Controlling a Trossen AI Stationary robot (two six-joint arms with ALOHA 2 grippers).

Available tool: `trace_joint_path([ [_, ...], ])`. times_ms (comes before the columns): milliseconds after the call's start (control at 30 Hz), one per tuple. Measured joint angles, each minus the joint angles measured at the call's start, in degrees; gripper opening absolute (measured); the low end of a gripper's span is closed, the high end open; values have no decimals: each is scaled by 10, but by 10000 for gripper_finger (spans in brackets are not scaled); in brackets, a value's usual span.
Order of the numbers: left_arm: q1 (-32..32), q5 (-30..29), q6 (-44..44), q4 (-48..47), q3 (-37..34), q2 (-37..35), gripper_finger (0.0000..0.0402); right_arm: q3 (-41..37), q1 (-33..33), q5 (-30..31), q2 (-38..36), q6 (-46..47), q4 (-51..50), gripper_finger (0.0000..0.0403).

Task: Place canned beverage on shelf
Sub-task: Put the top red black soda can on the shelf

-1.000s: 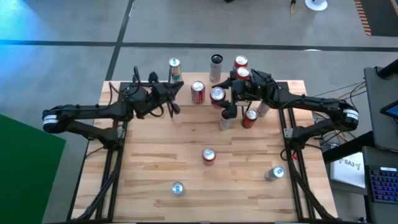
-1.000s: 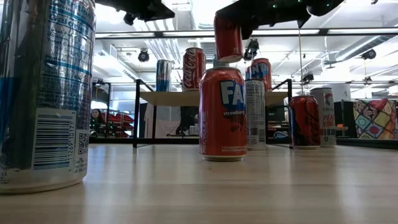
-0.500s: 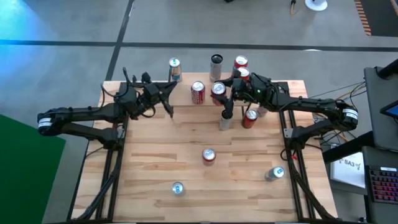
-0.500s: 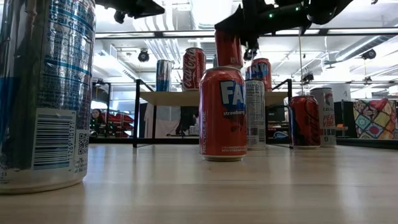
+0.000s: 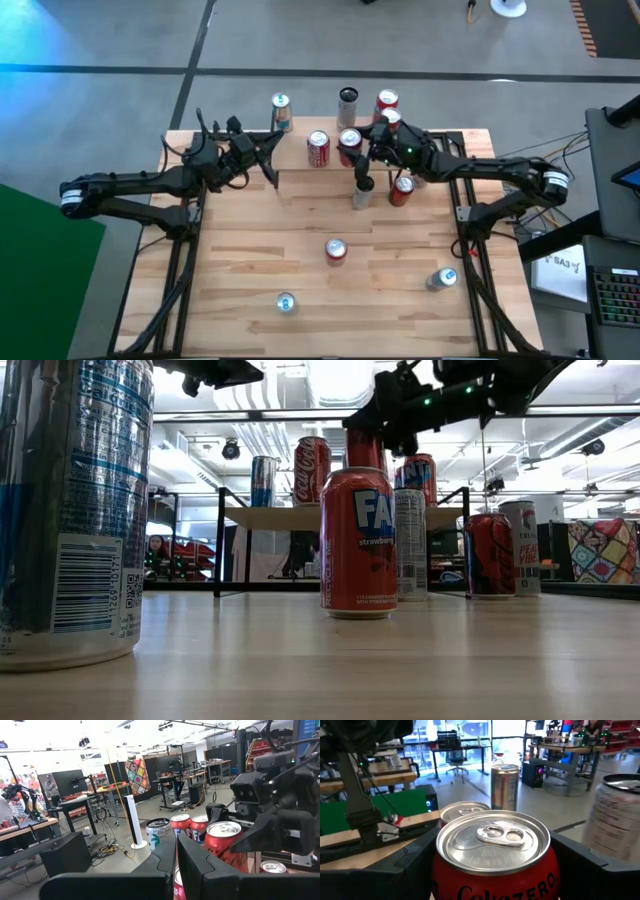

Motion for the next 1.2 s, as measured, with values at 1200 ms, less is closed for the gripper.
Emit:
trace_joint_path([
  [1200, 0, 95, -60, -6, -83, -53, 0, 0, 1, 28, 28, -24, -1, 309],
])
